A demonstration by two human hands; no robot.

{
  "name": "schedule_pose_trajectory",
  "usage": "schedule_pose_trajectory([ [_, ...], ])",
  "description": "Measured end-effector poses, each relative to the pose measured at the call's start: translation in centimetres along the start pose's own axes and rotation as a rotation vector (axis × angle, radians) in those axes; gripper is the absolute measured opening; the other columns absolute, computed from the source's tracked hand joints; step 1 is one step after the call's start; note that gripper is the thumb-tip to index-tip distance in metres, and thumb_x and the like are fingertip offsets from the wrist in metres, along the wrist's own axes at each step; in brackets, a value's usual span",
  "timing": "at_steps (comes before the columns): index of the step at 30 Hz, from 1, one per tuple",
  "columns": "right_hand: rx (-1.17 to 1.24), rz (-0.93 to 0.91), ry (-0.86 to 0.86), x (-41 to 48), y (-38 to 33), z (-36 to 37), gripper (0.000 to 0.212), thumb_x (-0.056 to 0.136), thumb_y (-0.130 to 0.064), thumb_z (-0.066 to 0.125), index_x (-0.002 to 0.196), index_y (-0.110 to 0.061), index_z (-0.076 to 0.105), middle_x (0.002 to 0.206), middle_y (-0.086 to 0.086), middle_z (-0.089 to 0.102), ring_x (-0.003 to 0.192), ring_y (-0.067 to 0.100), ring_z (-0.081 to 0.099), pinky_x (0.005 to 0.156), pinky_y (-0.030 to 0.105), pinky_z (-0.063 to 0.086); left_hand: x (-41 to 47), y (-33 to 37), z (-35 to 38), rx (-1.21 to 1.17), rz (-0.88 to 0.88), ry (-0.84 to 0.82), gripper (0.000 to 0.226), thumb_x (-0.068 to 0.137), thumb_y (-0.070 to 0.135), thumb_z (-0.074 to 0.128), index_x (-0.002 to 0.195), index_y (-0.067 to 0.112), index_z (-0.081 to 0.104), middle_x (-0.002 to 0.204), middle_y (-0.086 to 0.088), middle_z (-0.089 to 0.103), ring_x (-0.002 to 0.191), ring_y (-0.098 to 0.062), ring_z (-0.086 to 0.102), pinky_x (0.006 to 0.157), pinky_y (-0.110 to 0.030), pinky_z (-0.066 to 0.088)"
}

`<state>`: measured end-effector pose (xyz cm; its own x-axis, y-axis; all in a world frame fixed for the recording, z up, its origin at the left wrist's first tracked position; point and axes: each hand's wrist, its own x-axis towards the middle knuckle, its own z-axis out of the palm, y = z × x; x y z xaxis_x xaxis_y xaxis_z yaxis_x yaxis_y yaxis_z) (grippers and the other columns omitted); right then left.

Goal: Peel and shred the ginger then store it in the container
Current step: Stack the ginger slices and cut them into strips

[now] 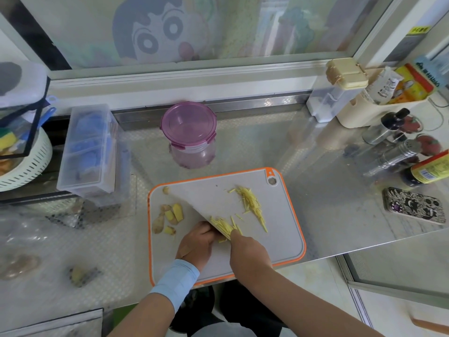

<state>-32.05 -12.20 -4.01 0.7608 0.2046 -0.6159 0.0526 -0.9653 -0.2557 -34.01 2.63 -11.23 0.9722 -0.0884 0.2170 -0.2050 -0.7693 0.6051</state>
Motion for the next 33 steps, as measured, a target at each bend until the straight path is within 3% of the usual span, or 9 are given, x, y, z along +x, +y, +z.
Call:
schedule_pose_trajectory([
  [4, 0.009, 0.012, 0.0, -0.2, 0.2, 0.0, 0.025, 0.093, -0.002, 0.041, 0.112, -0.019, 0.041, 0.08, 0.002, 0.048, 0.074, 0.026, 0.053, 0.064, 0.033, 0.046, -0.2, 0.2, -0.2, -0.017, -0.012, -0.022, 0.032, 0.078, 0.018, 0.047, 0.087, 0.019, 0.078, 0.095, 0.001, 0.071, 0.095, -0.011, 0.056, 0.062, -0.023, 0.055],
  [10, -0.023, 0.019, -0.012, -1.5, 1.7, 0.4, 0.025, 0.091, -0.001, 0.041, 0.102, -0.023, 0.033, 0.074, 0.001, 0.049, 0.059, 0.016, 0.045, 0.054, 0.032, 0.042, -0.1, 0.8, -0.4, -0.035, -0.052, -0.028, 0.029, 0.073, 0.005, 0.056, 0.087, 0.018, 0.078, 0.096, -0.001, 0.07, 0.096, -0.01, 0.054, 0.082, -0.011, 0.042],
  [15, -0.021, 0.029, -0.024, -1.4, 1.7, 0.4, 0.027, 0.09, 0.001, 0.04, 0.105, -0.021, 0.036, 0.074, 0.001, 0.048, 0.061, 0.017, 0.046, 0.053, 0.032, 0.041, -0.1, 0.9, -0.5, -0.061, -0.081, -0.02, 0.031, 0.078, 0.017, 0.049, 0.089, 0.019, 0.078, 0.099, 0.004, 0.067, 0.097, -0.009, 0.055, 0.079, -0.014, 0.043],
  [20, 0.007, -0.005, -0.012, 0.0, 0.1, -0.2, 0.021, 0.093, -0.003, 0.041, 0.106, -0.02, 0.04, 0.083, 0.003, 0.05, 0.074, 0.026, 0.05, 0.064, 0.034, 0.042, -0.3, 0.8, -0.1, -0.003, -0.148, -0.045, 0.036, 0.083, 0.03, 0.043, 0.095, 0.024, 0.077, 0.102, 0.017, 0.064, 0.099, -0.004, 0.056, 0.082, -0.007, 0.042],
  [23, 0.008, -0.013, -0.011, 0.1, 0.0, -0.3, 0.023, 0.094, -0.004, 0.041, 0.111, -0.019, 0.042, 0.085, 0.004, 0.051, 0.076, 0.027, 0.051, 0.065, 0.035, 0.044, -0.4, 0.9, 0.3, -0.062, -0.25, -0.051, 0.022, 0.088, 0.022, 0.056, 0.093, 0.03, 0.075, 0.094, 0.028, 0.06, 0.096, 0.005, 0.055, 0.079, -0.01, 0.042],
  [27, 0.02, -0.013, -0.006, -0.2, 0.2, -0.3, 0.021, 0.093, -0.004, 0.04, 0.106, -0.02, 0.04, 0.084, 0.004, 0.052, 0.075, 0.026, 0.052, 0.063, 0.034, 0.044, -0.5, 0.5, 0.2, -0.02, -0.218, -0.151, 0.034, 0.057, 0.004, 0.085, 0.086, 0.019, 0.076, 0.089, 0.008, 0.067, 0.085, -0.008, 0.052, 0.064, -0.019, 0.054],
  [29, 0.013, -0.007, -0.002, -0.7, 0.6, -0.2, 0.021, 0.091, -0.002, 0.04, 0.101, -0.021, 0.037, 0.078, 0.002, 0.05, 0.068, 0.023, 0.05, 0.058, 0.033, 0.042, -0.6, 0.6, 0.0, -0.027, -0.2, -0.145, 0.019, 0.071, 0.017, 0.07, 0.088, 0.021, 0.077, 0.093, 0.007, 0.068, 0.092, -0.007, 0.053, 0.068, -0.019, 0.053],
  [30, 0.003, -0.002, -0.005, -1.0, 0.8, -0.2, 0.023, 0.091, -0.001, 0.04, 0.1, -0.022, 0.035, 0.075, 0.002, 0.048, 0.064, 0.02, 0.047, 0.055, 0.032, 0.041, -0.6, 0.6, -0.1, -0.008, -0.171, -0.123, 0.023, 0.076, 0.022, 0.058, 0.089, 0.021, 0.077, 0.096, 0.007, 0.068, 0.095, -0.007, 0.053, 0.07, -0.018, 0.051],
  [33, -0.033, 0.004, -0.021, -1.9, 1.3, -0.2, 0.027, 0.09, 0.0, 0.041, 0.101, -0.023, 0.031, 0.074, 0.001, 0.046, 0.059, 0.015, 0.041, 0.048, 0.028, 0.034, -0.4, 1.1, -0.4, 0.016, -0.084, -0.089, 0.027, 0.073, 0.016, 0.054, 0.085, 0.02, 0.077, 0.093, 0.003, 0.07, 0.095, -0.009, 0.053, 0.063, -0.019, 0.051],
])
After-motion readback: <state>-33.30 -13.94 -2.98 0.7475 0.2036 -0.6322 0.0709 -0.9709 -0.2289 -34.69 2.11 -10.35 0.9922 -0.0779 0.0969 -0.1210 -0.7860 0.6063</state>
